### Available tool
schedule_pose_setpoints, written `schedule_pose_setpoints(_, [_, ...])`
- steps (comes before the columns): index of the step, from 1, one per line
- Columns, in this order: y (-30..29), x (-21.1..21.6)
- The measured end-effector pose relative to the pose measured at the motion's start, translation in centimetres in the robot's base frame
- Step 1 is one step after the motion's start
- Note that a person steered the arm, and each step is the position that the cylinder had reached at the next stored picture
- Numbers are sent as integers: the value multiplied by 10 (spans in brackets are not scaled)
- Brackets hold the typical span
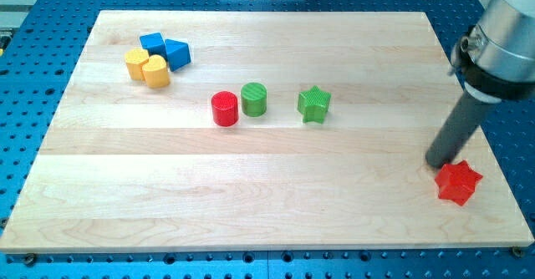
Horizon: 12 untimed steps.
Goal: Bring the green blocks near the red star
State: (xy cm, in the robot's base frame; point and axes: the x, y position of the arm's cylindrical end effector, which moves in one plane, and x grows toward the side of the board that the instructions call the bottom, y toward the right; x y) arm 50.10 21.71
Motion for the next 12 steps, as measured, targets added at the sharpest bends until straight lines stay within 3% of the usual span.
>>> schedule_pose_setpoints(1, [-104, 3])
schedule_pose_setpoints(2, [-164, -32])
schedule_pose_setpoints(4, [-190, -109])
schedule_pose_setpoints(5, [-147, -127])
schedule_pose_setpoints(6, [-91, -99])
schedule_pose_setpoints(8, [-36, -5])
schedule_pose_setpoints(11, [-50, -22])
schedule_pose_setpoints(12, [-60, -47])
